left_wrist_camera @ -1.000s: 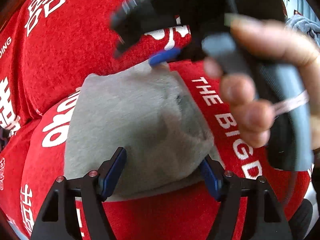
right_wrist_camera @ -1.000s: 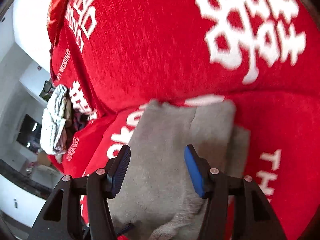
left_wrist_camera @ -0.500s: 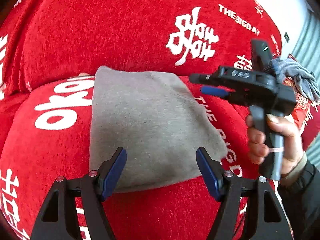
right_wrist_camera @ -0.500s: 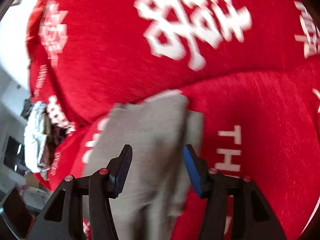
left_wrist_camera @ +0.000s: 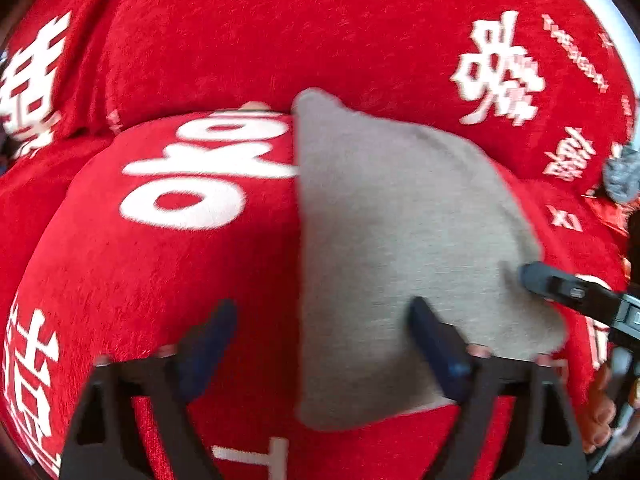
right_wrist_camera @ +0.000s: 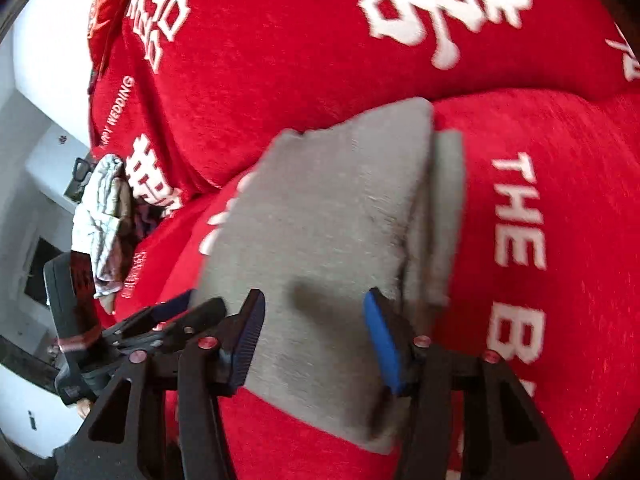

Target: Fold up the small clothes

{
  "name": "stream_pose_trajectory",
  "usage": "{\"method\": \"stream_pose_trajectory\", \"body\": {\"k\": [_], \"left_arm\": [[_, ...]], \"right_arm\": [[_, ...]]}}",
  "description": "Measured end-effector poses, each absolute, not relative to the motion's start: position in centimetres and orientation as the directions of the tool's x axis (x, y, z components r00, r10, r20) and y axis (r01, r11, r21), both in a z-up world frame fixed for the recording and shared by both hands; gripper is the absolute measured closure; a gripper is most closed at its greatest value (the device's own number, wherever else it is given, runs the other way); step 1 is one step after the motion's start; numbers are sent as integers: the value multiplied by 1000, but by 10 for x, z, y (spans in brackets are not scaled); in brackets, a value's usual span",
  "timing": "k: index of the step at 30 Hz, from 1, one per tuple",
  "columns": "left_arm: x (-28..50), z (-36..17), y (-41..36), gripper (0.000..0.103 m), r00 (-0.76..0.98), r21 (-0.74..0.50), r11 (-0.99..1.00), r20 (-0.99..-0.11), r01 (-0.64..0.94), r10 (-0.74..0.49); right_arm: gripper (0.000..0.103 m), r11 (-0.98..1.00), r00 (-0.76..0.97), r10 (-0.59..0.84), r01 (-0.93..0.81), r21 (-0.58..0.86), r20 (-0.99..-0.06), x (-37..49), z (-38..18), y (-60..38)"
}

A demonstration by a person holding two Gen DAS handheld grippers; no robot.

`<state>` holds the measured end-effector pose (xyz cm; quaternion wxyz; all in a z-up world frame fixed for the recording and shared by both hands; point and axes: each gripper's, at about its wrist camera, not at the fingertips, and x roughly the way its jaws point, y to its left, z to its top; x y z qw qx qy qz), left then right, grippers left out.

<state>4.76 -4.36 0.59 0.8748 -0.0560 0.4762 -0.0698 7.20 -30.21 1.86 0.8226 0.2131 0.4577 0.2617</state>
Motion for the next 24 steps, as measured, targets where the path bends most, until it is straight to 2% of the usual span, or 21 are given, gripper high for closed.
{"method": "stream_pose_trajectory", "body": {"k": [2, 7, 10, 14, 18, 24], "left_arm": [[46, 0, -40, 8, 530, -186, 980, -824, 77, -198], [33, 21, -28, 9, 586, -204, 976, -782, 81, -212], [31, 20, -27, 9, 589, -168, 983, -787, 80, -183], [33, 3, -29, 8, 560, -130, 988, -815, 78, -151], [28, 15, -27, 9, 583, -134, 987, -797, 85, -158], [47, 40, -35, 9, 625, -104, 990, -767, 99, -143]], "right_arm": [[53, 759, 459, 636, -226, 611, -621, 66, 15, -309], [51, 833, 500, 546, -240, 498, -672, 50, 30, -294], [49, 820, 518, 571, -326, 470, -637, 30, 44, -281], [50, 878, 517, 478, -279, 389, -710, 24, 25, -279], [50, 861, 522, 505, -246, 446, -687, 21, 28, -295], [47, 904, 606, 428, -285, 319, -671, 28, 65, -281]]}}
